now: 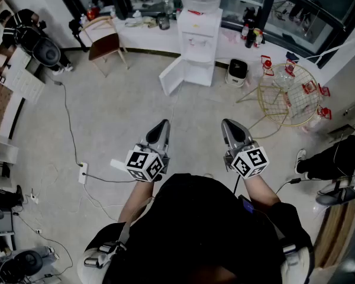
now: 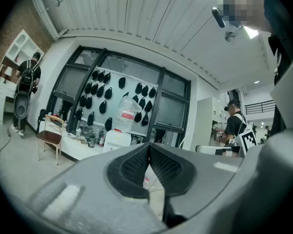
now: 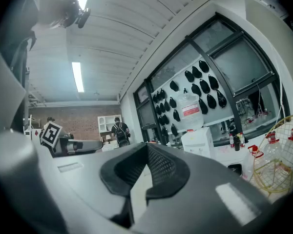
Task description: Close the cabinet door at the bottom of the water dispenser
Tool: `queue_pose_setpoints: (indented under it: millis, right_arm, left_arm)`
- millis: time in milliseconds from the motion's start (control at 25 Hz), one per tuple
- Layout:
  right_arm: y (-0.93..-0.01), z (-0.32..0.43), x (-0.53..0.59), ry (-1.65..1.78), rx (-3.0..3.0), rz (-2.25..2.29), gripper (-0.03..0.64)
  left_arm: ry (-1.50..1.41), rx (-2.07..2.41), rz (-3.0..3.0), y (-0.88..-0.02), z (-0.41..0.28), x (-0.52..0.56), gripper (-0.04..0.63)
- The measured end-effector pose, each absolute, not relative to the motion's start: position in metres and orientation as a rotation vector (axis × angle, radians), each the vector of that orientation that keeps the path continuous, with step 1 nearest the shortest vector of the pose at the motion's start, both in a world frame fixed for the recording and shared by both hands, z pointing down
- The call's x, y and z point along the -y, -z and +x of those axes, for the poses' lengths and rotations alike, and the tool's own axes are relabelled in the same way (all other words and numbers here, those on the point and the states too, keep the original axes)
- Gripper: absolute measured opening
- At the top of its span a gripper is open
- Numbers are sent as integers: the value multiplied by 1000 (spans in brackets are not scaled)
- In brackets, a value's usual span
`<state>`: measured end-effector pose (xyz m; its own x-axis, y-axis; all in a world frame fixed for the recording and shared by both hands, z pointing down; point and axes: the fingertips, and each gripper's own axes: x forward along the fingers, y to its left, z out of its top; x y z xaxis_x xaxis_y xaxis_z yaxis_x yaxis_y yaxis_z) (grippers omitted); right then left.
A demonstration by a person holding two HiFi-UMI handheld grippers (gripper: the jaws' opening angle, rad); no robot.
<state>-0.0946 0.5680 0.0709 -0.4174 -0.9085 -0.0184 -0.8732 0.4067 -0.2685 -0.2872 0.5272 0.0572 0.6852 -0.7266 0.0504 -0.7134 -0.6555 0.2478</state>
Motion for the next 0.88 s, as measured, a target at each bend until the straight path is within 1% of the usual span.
queue_pose_setpoints:
  millis: [440,640,680,720,760,840,880]
  right_arm:
    - [-78,-82,-571,338,-2487,-1598,5]
    - [-73,-79,-576,270,-2512,-1568,15]
    - [-71,-78,-576,255,-2513,-1562,49]
    - [-68,-78,-575,240,-2513,-1559,106]
    - [-66,-77,-575,226,-2508,-1562,148]
    - [-62,-71,-571,195,-2488,-1592,256]
    - [-61,-65,-569,180,-2474,-1616,301]
  left_arm:
    - [48,1157,2670,-52,-281,-525,3]
    - [54,1148,2704,-46,-268,-527,8]
    - [55,1152,2714,-44,-266,-528,52]
    - [55,1161,2718,-43,-263,-527,89]
    - [55,1176,2716,-41,-262,-527,128]
    - [59,1216,2702,-39,-262,-523,227]
    - [63,1238,2691,-38,-263,-521,295]
